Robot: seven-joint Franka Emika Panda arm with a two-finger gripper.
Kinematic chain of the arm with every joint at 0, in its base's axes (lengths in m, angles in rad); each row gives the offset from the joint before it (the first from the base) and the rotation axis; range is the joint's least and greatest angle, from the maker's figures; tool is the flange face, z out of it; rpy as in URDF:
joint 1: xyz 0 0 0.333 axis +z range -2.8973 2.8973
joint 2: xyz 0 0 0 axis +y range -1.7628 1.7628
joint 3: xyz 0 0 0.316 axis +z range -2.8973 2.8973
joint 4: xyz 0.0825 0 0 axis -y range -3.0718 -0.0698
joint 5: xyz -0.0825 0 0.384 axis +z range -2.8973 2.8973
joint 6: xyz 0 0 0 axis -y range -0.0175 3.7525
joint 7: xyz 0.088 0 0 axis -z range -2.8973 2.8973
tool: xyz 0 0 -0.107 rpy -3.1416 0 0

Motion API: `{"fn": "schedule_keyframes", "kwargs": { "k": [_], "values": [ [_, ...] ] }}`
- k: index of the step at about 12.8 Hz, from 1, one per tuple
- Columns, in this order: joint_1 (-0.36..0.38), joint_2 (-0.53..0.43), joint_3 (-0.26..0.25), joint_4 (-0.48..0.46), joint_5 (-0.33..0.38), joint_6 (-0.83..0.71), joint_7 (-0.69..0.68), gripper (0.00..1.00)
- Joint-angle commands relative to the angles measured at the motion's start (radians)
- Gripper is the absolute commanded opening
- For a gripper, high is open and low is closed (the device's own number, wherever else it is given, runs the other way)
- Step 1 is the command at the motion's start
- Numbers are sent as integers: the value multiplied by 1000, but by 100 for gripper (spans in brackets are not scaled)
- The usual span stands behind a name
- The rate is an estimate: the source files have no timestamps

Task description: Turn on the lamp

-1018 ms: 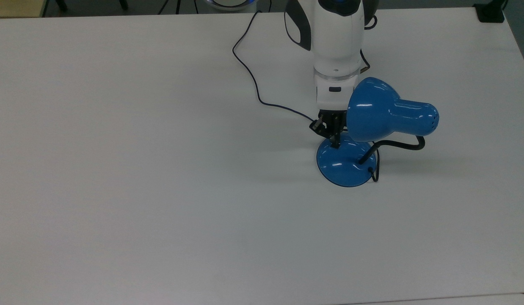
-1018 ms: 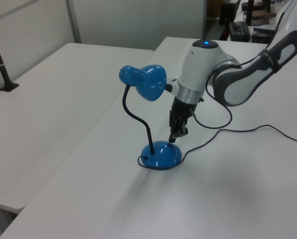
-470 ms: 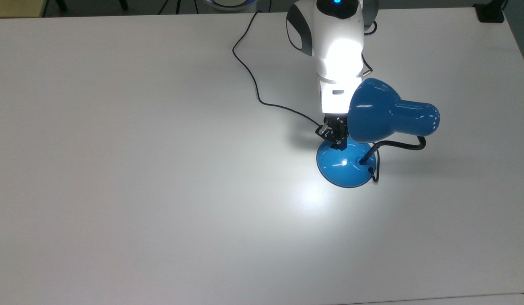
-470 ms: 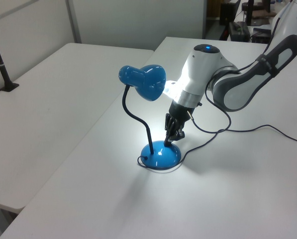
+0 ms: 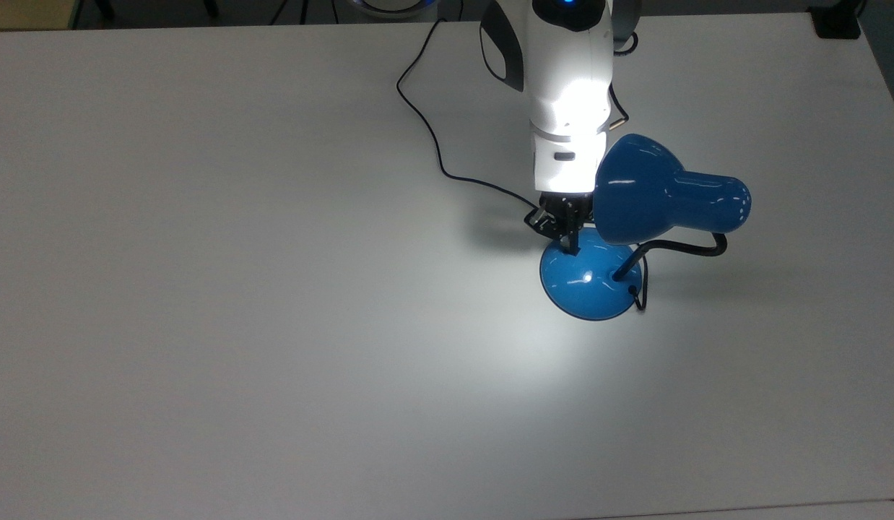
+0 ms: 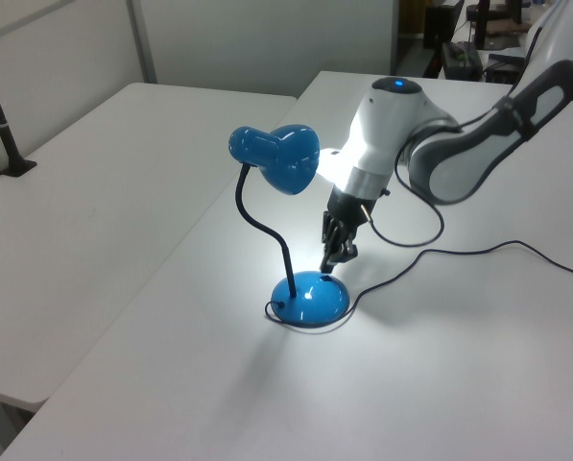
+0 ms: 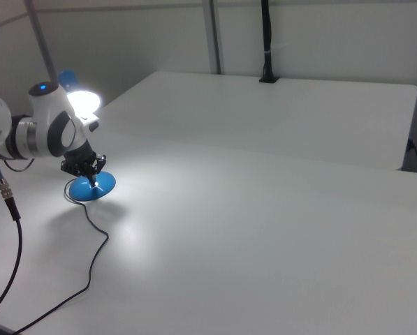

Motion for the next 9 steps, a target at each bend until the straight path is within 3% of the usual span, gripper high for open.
{"fn": "schedule_keyframes", "kwargs": {
  "k": [1,5,9],
  "values": [
    [-46,-148,5,-22,-6,-281,144,0],
    [-146,-239,2,24,-32,-546,220,0],
    [-227,-314,0,58,-34,-672,232,3]
  ]
}}
